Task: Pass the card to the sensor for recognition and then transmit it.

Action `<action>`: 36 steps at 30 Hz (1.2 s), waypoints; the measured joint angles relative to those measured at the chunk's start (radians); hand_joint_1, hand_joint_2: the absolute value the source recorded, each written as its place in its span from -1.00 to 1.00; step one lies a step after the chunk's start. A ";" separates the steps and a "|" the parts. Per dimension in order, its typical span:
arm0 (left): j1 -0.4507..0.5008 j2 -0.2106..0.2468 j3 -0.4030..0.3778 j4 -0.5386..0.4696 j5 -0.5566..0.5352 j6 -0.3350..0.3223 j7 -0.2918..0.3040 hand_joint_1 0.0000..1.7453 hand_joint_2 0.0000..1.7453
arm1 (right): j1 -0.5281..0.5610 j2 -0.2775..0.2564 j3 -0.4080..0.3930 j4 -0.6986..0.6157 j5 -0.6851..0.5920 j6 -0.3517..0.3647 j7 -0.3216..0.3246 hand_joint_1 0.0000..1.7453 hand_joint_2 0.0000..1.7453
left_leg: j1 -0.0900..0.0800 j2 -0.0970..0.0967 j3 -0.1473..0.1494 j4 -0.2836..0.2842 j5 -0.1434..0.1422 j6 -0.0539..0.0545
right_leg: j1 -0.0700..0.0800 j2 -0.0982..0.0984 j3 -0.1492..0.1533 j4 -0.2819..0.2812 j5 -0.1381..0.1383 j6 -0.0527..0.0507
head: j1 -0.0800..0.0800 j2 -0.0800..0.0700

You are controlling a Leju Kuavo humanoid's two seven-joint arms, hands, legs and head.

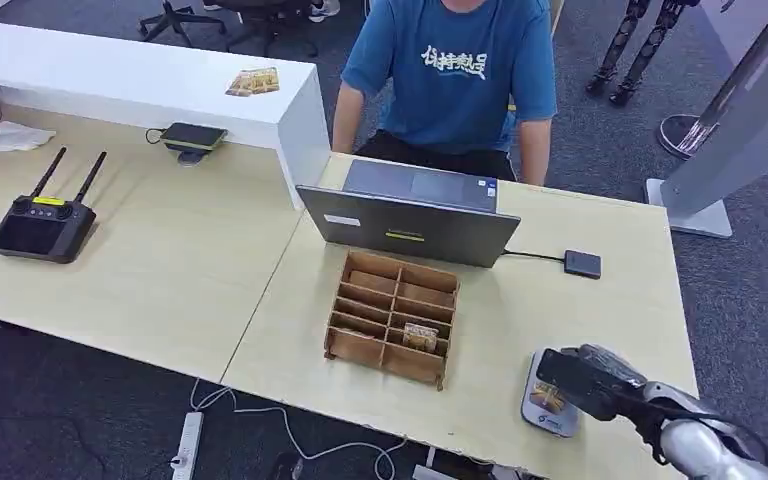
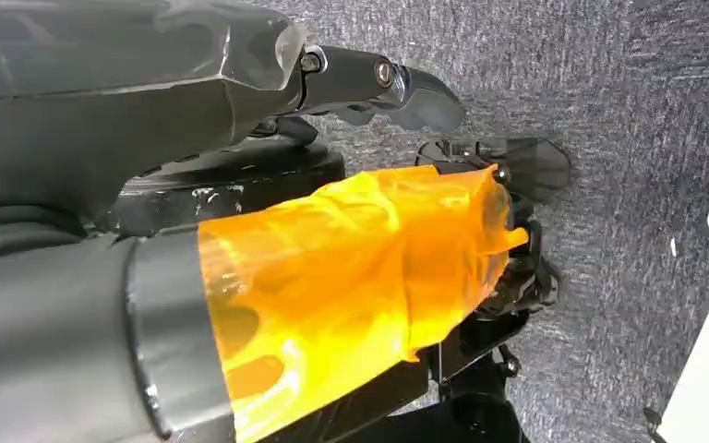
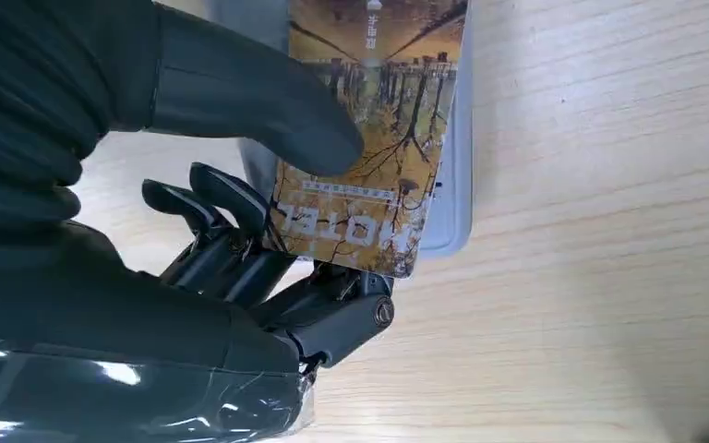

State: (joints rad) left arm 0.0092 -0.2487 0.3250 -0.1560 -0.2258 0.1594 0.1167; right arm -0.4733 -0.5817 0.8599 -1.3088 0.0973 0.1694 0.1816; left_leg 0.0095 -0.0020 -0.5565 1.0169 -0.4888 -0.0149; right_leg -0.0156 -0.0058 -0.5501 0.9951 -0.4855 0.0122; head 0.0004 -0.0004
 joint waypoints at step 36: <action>0.003 0.000 0.000 0.000 0.020 -0.015 -0.035 -1.00 -1.00 | -0.019 0.050 -0.145 -0.062 -0.010 -0.203 -0.145 1.00 1.00 | 0.000 0.000 0.000 0.001 0.000 0.000 | 0.000 0.000 0.000 0.000 0.001 0.000 | 0.000 0.000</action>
State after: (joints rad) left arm 0.0125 -0.2491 0.3250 -0.1560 -0.2056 0.1446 0.0816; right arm -0.4927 -0.5321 0.7144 -1.3707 0.0874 -0.0340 0.0362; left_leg 0.0093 -0.0023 -0.5570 1.0177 -0.4886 -0.0148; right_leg -0.0157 -0.0058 -0.5500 0.9952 -0.4849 0.0126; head 0.0000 -0.0004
